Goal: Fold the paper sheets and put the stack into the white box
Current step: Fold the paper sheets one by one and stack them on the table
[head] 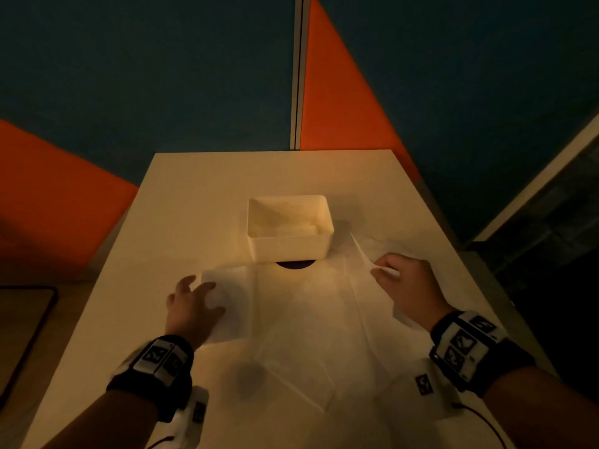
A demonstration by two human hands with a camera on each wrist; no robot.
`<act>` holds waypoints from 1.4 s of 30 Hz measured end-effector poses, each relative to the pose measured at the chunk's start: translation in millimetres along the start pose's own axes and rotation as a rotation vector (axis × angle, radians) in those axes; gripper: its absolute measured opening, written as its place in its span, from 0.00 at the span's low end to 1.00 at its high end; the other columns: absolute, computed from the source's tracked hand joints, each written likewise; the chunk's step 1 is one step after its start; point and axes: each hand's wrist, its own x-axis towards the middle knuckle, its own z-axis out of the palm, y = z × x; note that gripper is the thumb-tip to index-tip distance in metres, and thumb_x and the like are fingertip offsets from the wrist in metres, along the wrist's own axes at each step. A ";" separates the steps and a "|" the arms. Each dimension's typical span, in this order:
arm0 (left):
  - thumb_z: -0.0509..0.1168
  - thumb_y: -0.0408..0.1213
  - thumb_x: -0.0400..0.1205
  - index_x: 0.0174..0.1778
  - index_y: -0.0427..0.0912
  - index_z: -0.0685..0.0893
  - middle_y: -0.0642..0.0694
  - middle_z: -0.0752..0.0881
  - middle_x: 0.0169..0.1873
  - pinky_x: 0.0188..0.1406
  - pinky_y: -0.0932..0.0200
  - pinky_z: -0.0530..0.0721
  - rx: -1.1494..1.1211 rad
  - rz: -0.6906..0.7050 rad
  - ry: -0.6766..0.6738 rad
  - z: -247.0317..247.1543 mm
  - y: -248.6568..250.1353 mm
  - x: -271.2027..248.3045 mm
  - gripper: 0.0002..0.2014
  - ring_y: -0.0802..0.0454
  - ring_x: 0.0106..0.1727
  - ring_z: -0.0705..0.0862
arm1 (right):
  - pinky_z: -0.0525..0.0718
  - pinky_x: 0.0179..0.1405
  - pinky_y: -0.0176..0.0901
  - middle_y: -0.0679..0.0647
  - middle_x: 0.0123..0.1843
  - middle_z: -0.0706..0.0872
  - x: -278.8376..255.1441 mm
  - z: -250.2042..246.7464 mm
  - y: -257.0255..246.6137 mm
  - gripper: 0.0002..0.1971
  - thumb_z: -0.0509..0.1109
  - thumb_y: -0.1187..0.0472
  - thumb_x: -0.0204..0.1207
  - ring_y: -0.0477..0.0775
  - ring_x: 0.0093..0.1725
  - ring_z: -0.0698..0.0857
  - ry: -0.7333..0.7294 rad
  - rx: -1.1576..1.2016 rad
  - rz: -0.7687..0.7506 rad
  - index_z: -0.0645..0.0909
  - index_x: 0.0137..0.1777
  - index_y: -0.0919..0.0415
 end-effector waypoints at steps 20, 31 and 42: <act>0.59 0.40 0.84 0.62 0.48 0.82 0.59 0.88 0.54 0.55 0.69 0.79 -1.053 0.388 -0.224 -25.0 130.4 -54.0 0.13 0.62 0.58 0.85 | 0.84 0.33 0.39 0.61 0.42 0.82 1.3 11.0 -104.4 0.03 0.64 0.66 0.80 0.53 0.41 0.83 -0.033 0.926 0.091 0.76 0.45 0.62; 0.59 0.42 0.81 0.60 0.37 0.83 0.37 0.89 0.52 0.45 0.52 0.88 -1.458 -0.016 -0.637 -53.8 126.1 -45.7 0.17 0.44 0.49 0.89 | 0.85 0.41 0.42 0.61 0.55 0.88 2.0 -8.2 -62.7 0.17 0.68 0.64 0.76 0.56 0.51 0.87 -0.301 0.911 0.294 0.79 0.65 0.61; 0.68 0.28 0.70 0.57 0.31 0.83 0.35 0.87 0.51 0.47 0.53 0.87 -1.346 0.107 -0.601 -58.4 115.2 -33.9 0.18 0.42 0.48 0.86 | 0.85 0.51 0.54 0.56 0.47 0.90 3.4 -14.3 -57.7 0.10 0.66 0.69 0.74 0.54 0.46 0.88 -0.239 1.064 0.288 0.86 0.50 0.60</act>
